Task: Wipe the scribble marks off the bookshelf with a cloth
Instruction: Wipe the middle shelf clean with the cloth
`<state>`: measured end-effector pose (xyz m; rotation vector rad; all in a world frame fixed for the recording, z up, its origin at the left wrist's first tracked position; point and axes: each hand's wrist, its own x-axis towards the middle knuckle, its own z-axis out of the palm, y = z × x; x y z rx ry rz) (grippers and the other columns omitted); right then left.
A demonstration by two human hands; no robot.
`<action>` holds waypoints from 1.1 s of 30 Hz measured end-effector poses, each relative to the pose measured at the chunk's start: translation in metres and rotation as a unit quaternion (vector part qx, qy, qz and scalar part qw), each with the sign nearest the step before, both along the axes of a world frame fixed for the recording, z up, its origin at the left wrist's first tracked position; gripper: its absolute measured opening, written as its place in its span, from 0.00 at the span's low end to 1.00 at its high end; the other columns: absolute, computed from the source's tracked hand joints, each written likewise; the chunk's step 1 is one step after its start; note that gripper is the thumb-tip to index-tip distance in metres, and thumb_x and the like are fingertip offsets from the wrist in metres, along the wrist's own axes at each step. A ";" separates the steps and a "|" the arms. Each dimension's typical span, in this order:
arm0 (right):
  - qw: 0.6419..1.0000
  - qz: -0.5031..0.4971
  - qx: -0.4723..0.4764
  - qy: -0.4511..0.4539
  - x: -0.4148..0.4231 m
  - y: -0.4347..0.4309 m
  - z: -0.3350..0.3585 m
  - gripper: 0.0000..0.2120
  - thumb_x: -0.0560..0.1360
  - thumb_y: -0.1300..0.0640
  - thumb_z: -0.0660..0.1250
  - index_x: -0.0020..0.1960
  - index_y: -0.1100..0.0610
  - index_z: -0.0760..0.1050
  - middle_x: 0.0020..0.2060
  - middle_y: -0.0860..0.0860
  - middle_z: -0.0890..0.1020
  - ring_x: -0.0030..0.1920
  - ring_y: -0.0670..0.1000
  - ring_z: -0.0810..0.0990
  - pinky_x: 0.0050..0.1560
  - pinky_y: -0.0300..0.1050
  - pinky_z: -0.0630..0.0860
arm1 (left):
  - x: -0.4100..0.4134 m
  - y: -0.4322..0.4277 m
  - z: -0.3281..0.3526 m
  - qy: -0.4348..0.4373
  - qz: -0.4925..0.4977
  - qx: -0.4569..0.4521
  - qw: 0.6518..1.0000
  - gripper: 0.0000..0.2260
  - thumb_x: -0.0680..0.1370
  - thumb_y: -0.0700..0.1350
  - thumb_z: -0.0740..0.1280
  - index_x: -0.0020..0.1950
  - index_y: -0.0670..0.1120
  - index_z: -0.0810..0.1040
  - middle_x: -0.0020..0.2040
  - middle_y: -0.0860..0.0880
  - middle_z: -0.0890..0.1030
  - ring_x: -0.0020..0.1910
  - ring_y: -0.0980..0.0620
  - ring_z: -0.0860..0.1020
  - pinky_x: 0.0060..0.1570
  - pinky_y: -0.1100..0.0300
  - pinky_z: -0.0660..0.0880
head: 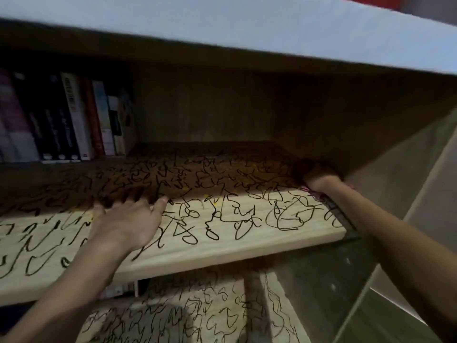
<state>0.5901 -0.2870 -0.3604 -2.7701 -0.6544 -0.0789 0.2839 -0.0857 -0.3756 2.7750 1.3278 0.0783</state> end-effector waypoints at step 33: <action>0.984 0.147 -0.044 0.089 -0.105 0.063 0.001 0.13 0.83 0.53 0.52 0.50 0.58 0.72 0.43 0.51 0.76 0.42 0.49 0.78 0.38 0.36 0.71 | -0.002 0.000 0.003 -0.022 -0.023 -0.026 0.999 0.26 0.83 0.58 0.42 0.76 0.49 0.61 0.77 0.45 0.60 0.75 0.43 0.59 0.73 0.44 0.48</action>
